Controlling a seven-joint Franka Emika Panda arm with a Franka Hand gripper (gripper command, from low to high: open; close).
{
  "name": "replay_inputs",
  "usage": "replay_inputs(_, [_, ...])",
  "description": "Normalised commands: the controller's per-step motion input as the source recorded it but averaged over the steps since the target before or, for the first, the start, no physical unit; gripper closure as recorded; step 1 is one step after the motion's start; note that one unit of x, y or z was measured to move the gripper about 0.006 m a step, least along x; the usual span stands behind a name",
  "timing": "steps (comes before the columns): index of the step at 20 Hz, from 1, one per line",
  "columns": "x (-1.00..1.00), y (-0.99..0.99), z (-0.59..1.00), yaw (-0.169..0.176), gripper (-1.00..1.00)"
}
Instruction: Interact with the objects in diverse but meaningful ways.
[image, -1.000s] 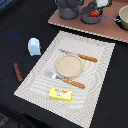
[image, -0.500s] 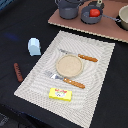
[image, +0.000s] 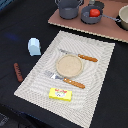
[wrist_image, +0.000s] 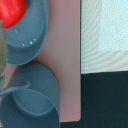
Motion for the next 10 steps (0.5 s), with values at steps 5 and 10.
replay_inputs(5, [-0.85,-0.58,-0.32,0.0,-1.0])
replay_inputs(10, [-0.87,-0.55,-0.31,0.0,-1.0])
